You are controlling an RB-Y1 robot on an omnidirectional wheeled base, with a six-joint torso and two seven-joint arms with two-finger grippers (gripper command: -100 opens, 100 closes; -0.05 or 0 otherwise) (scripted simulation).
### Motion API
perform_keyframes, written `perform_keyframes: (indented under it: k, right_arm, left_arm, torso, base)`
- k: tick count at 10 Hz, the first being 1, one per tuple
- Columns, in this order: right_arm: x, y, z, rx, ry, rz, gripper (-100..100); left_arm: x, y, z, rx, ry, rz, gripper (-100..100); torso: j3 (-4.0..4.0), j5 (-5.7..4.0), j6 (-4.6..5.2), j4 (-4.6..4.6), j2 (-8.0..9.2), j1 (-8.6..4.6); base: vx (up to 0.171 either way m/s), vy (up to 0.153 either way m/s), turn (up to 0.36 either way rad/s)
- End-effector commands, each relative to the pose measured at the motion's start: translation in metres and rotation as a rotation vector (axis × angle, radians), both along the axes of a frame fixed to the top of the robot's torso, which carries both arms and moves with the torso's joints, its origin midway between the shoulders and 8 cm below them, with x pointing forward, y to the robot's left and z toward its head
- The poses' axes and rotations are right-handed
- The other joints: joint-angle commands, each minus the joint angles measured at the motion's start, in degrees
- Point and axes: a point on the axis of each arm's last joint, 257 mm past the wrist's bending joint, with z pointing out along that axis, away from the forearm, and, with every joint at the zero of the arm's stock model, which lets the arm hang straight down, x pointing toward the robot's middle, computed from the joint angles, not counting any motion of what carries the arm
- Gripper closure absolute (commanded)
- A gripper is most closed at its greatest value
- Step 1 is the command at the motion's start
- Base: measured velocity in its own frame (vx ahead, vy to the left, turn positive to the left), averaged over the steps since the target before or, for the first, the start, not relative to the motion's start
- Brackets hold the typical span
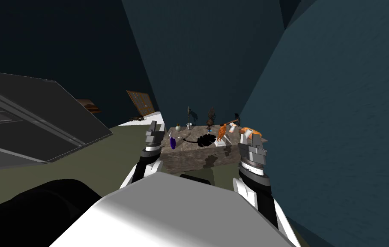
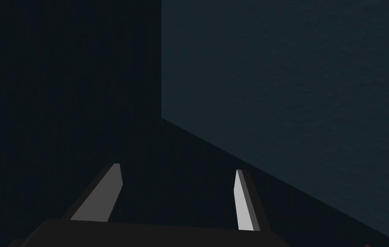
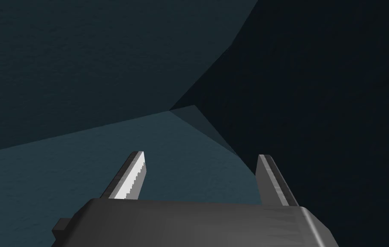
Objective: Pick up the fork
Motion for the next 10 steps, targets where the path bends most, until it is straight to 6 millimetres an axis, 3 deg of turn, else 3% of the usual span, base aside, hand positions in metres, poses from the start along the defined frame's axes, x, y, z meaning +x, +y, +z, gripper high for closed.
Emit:
perform_keyframes:
  k: [1,3,4,6,7,10]
  right_arm:
    - [0.0,0.0,0.0,0.0,0.0,0.0,0]
    - [0.0,0.0,0.0,0.0,0.0,0.0,0]
    - [0.0,0.0,0.0,0.0,0.0,0.0,0]
    - [0.0,0.0,0.0,0.0,0.0,0.0,0]
    - [0.0,0.0,0.0,0.0,0.0,0.0,0]
    - [0.0,0.0,0.0,0.0,0.0,0.0,0]
  left_arm:
    - [0.016,-0.004,-0.008,0.008,0.037,-0.032,-100]
    - [0.039,-0.007,-0.02,0.006,0.089,-0.063,-100]
    - [0.039,-0.007,-0.02,0.006,0.09,-0.063,-100]
    - [0.068,-0.008,-0.035,0.0,0.158,-0.093,-100]
    - [0.07,-0.008,-0.037,-0.001,0.164,-0.092,-100]
    - [0.107,-0.008,-0.058,-0.009,0.258,-0.115,-100]
  torso:
    - [0.0,0.0,0.0,0.0,0.0,0.0]
    - [0.07,-0.09,0.02,0.02,0.12,-0.42]
    - [0.12,-0.1,0.02,0.04,0.21,-0.44]
    - [0.09,-0.06,0.01,0.03,0.15,-0.27]
    - [0.08,-0.08,0.01,0.03,0.14,-0.36]
    - [0.07,-0.1,0.01,0.03,0.12,-0.42]
  base:
    - [-0.02,-0.069,-0.064]
    - [-0.059,-0.12,-0.059]
    - [-0.052,-0.072,-0.014]
    - [-0.04,-0.085,-0.059]
    - [-0.044,-0.098,-0.032]
    - [-0.037,-0.103,-0.064]
